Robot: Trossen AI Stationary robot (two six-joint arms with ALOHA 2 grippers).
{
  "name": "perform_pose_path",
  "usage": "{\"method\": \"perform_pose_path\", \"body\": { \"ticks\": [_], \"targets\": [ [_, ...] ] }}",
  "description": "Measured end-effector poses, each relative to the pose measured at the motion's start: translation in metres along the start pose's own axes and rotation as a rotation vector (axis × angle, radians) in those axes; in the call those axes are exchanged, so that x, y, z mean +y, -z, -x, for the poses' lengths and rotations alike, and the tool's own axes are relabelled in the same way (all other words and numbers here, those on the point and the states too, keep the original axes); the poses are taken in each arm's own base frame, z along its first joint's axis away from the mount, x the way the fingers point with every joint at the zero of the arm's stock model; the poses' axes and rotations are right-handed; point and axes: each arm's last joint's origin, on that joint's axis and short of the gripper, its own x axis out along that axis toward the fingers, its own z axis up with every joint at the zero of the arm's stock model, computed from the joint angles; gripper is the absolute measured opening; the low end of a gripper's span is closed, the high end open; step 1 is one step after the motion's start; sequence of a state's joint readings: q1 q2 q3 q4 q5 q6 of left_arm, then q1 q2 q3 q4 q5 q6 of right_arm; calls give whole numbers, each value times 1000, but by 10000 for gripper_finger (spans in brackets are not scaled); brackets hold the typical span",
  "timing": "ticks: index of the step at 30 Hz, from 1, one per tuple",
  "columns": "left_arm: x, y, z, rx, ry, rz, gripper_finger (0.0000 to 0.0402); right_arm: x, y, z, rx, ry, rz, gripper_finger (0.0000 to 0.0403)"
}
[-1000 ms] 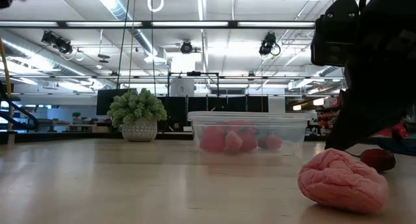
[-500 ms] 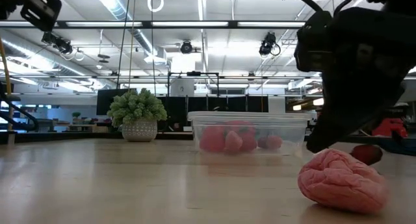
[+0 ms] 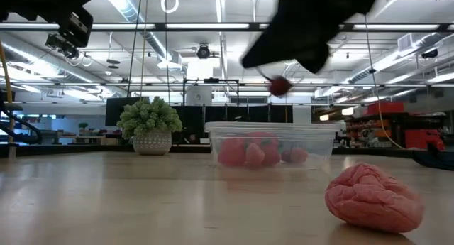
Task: Pick and placing Produce into tupperware
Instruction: Put the red cherry into the transparent bin, then put the pink peach into the transparent bin, then put the purple onion into the transparent bin
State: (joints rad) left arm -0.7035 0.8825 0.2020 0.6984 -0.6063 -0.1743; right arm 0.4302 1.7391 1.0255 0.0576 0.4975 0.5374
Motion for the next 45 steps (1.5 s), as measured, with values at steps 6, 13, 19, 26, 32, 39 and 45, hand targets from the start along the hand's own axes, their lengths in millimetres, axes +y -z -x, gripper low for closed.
{"method": "perform_pose_path", "body": {
  "ticks": [6,13,19,26,32,39,45],
  "targets": [
    [4,0,-4,15,64,44,35,-35,-29,-18,4,101,-21,5],
    [4,1,-4,29,64,78,31,-54,-25,-22,97,164,-71,5],
    [4,2,-4,35,62,116,44,-53,-21,-21,163,118,-47,26],
    [12,1,-7,26,-17,189,39,-55,-19,-21,187,132,-38,81],
    [15,3,-8,41,-41,202,45,-55,-20,-21,179,140,-38,120],
    [16,10,-7,101,-57,284,80,-55,-20,-21,179,140,-38,130],
    [17,19,-7,186,-74,345,95,-55,-20,-21,178,140,-38,131]
  ]
}}
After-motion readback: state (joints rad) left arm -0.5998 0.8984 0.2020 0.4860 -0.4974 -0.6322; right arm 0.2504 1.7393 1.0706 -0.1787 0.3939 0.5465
